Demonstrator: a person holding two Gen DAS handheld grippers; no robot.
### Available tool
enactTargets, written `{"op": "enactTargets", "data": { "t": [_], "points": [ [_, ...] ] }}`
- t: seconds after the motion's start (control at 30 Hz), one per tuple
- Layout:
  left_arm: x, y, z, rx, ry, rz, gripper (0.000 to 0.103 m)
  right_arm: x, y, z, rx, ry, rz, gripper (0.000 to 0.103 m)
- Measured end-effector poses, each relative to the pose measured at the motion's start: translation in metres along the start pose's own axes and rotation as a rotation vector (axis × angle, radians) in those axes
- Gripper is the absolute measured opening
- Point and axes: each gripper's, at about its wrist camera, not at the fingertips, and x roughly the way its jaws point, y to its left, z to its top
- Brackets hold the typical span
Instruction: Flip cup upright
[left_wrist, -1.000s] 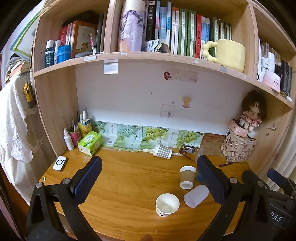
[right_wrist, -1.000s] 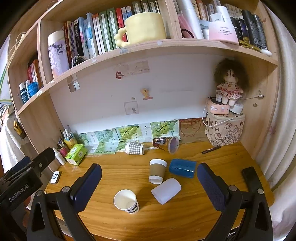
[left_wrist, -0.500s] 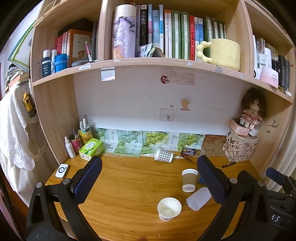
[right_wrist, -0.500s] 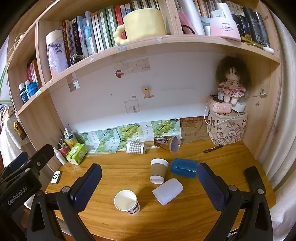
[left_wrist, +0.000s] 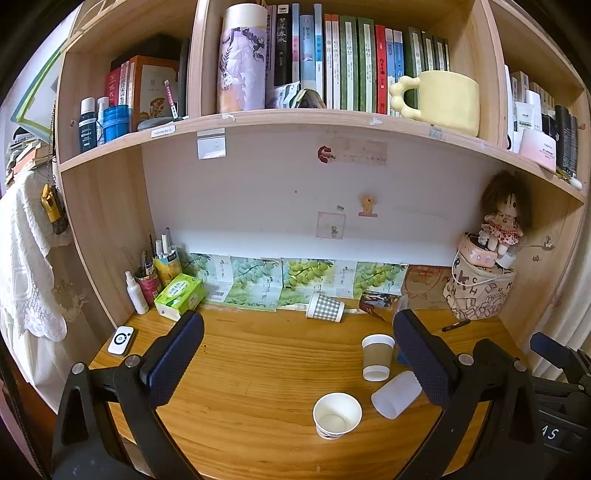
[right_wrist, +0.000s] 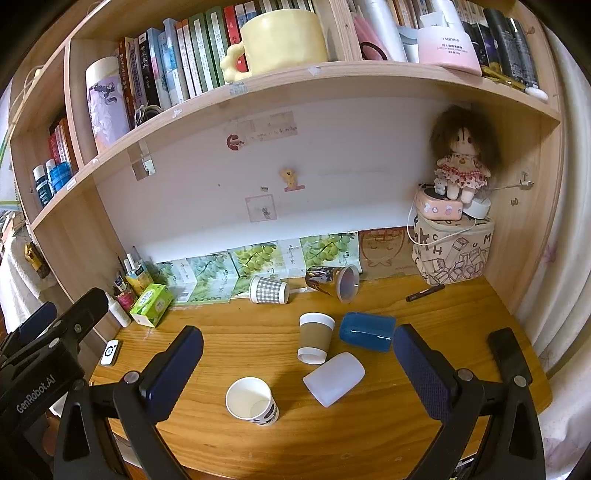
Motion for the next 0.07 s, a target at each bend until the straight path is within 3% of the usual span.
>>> {"op": "enactTargets", "data": {
  "t": [0.07],
  "points": [
    [0.0016,-0.0001,0.0,0.002,0.003,0.001,0.103,0.0011,0.0003,-0.0004,0.001,0.003,-0.003,0.103]
  ]
}}
